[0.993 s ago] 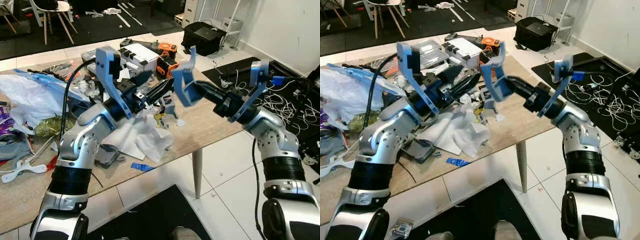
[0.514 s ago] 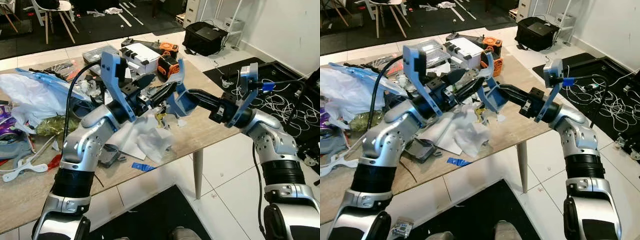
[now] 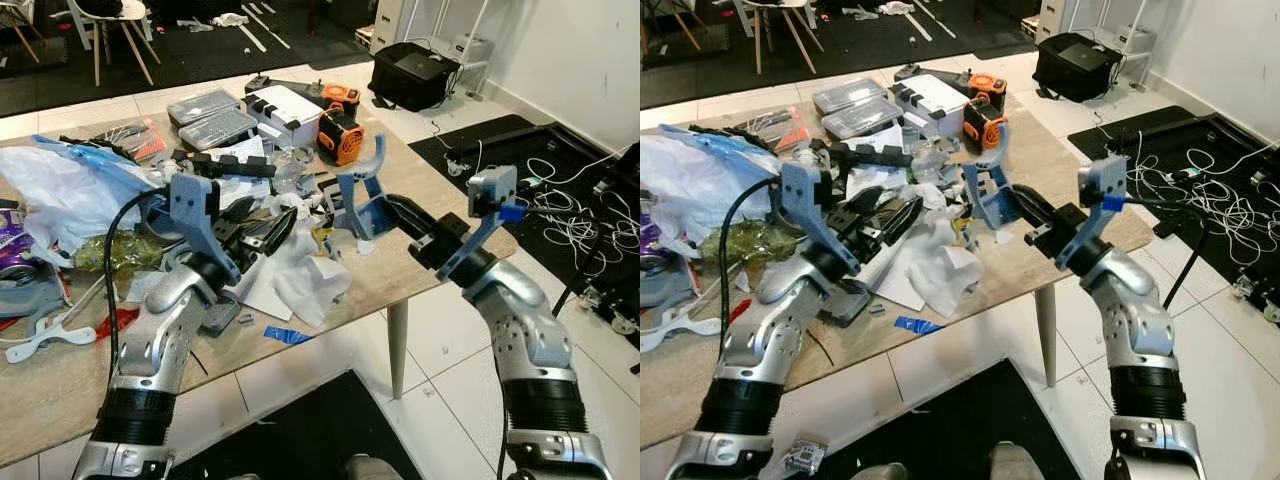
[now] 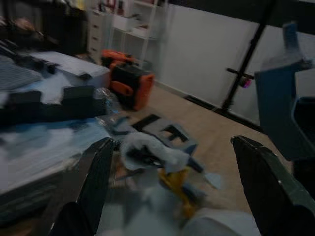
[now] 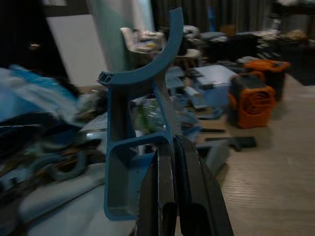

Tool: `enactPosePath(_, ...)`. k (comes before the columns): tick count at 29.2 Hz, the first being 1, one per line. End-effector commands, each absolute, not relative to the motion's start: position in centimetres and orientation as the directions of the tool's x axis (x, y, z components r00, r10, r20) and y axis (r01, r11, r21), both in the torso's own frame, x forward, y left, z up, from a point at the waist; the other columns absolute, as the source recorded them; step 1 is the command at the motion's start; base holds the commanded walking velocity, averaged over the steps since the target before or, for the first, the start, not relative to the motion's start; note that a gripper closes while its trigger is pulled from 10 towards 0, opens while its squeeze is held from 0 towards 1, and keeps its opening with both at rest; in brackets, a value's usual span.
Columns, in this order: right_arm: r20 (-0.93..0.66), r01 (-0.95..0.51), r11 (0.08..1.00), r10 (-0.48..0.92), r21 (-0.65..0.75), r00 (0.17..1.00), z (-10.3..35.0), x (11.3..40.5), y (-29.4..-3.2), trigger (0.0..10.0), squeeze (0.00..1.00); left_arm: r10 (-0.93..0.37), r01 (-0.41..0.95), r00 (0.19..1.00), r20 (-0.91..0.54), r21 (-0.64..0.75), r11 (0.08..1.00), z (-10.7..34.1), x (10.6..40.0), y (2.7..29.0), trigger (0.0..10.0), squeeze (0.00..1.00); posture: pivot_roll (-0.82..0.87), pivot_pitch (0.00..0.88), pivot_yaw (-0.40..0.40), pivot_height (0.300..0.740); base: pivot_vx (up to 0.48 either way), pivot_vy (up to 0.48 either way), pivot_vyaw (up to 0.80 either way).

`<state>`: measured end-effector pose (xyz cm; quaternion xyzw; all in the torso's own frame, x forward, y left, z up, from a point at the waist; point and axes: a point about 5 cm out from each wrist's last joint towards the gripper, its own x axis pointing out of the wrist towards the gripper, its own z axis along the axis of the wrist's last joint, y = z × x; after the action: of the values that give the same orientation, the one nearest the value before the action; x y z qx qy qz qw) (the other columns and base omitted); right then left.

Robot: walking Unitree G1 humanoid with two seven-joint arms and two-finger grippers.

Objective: Picking trash to rubbish bin

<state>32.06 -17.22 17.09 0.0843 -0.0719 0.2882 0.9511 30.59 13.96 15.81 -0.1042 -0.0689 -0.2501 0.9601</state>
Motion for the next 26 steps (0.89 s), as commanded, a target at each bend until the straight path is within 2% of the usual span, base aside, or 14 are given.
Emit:
enactPosePath(1,0.182,-0.525,0.845,0.503,0.101,0.845,17.3,32.5,-16.8,10.0,0.0,-0.437,0.464,0.882,0.176,-0.166,0.87,15.2,30.6,14.2,10.0,0.0,-0.05,0.0,-0.043,0.74,0.0,0.0,0.0)
enactPosePath(5,0.164,-0.519,0.847,0.499,0.114,0.851,16.8,32.7,-16.1,10.0,0.0,-0.455,0.48,0.873,0.174,-0.147,0.865,14.9,30.9,13.5,10.0,0.0,-0.05,0.0,-0.041,0.74,0.0,0.0,0.0)
enactPosePath(10,0.128,-0.541,0.835,0.528,0.098,0.839,15.4,32.2,-14.5,10.0,0.0,-0.486,0.513,0.854,0.186,-0.148,0.845,14.9,31.1,12.0,10.0,0.0,-0.06,0.0,-0.035,0.74,0.0,0.0,-0.8)
enactPosePath(26,0.12,-0.54,0.833,0.528,0.118,0.841,15.2,32.6,-14.5,10.0,0.0,-0.515,0.543,0.836,0.189,-0.15,0.826,14.4,31.3,11.7,10.0,0.0,-0.06,0.0,-0.04,0.74,0.0,0.0,-0.8)
